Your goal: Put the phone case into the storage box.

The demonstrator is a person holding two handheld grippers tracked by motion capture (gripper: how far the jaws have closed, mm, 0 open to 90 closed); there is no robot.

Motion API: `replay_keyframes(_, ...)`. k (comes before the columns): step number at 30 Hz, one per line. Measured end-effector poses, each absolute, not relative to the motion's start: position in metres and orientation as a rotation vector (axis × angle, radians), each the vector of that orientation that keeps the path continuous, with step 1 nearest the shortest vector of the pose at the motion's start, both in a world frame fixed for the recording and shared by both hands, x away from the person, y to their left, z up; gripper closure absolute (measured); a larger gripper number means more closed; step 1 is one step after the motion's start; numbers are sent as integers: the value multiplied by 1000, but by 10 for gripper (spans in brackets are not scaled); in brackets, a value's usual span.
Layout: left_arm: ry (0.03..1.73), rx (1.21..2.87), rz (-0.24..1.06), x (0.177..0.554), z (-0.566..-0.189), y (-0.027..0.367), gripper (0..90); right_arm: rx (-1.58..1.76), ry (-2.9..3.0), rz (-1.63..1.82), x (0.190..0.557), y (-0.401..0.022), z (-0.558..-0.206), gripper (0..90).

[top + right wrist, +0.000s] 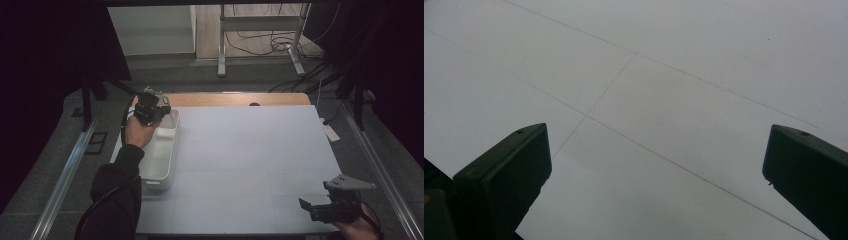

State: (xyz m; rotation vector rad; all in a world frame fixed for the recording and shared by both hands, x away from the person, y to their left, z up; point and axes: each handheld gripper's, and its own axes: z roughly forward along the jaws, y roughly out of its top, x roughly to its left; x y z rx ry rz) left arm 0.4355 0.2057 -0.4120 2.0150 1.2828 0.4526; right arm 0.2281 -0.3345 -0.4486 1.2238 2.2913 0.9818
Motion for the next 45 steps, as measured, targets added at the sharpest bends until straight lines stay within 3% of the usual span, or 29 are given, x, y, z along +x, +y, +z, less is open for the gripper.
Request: replay_keyframes(45,1390,1965,438,464,-455,193,860,1205,2318,967,228,-333,-449,0)
